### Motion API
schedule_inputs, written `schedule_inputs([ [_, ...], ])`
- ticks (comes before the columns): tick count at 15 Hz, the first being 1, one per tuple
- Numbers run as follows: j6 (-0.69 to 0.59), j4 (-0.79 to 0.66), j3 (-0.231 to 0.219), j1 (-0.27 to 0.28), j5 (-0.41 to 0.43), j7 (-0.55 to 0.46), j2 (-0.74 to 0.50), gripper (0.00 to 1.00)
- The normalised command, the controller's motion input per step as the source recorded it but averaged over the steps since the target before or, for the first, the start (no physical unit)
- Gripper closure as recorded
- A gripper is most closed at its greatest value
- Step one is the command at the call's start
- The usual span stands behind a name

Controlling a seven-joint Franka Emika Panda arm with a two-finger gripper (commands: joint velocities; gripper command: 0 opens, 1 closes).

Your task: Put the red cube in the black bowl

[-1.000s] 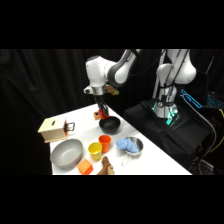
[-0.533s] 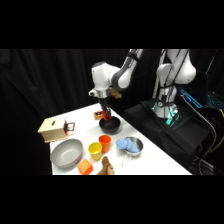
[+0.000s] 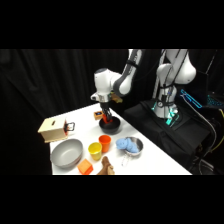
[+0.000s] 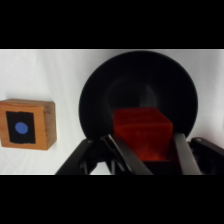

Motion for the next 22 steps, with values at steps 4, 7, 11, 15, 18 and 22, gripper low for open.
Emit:
schedule_inputs([
  [4, 0.2, -0.01, 0.049, -0.062, 0.086, -0.05, 0.07, 0.25],
  [7, 0.1, -0.01, 0.058, -0.064, 0.075, -0.06, 0.0, 0.1],
  [11, 0.03, -0.01, 0.048, -0.056, 0.059, -0.05, -0.06, 0.0],
  [15, -0.16, -0.02, 0.015, -0.029, 0.014, 0.0, -0.22, 0.0],
  [18, -0.32, -0.03, -0.027, 0.02, -0.076, 0.07, -0.37, 0.0],
  [22, -0.34, -0.01, -0.027, 0.047, -0.124, 0.12, -0.38, 0.0],
])
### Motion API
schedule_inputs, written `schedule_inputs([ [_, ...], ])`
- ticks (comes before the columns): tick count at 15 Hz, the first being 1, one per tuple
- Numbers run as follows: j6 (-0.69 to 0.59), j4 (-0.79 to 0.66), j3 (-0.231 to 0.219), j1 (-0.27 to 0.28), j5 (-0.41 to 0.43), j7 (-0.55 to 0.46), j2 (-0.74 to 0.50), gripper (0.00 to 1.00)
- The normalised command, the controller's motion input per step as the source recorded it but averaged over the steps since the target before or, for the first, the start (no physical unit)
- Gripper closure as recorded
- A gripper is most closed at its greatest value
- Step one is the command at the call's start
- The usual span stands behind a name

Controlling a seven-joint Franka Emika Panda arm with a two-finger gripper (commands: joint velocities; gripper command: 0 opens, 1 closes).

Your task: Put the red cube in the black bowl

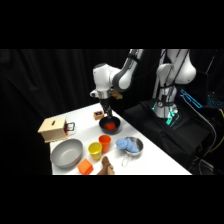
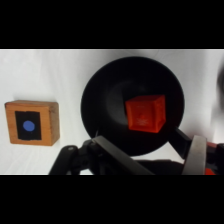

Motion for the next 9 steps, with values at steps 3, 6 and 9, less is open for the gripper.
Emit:
schedule_inputs([
  [3, -0.34, 0.05, -0.01, 0.055, -0.138, 0.15, -0.33, 0.0],
  [6, -0.33, 0.1, 0.006, 0.053, -0.125, 0.16, -0.27, 0.0],
  [9, -0.28, 0.13, 0.017, 0.048, -0.093, 0.15, -0.16, 0.0],
])
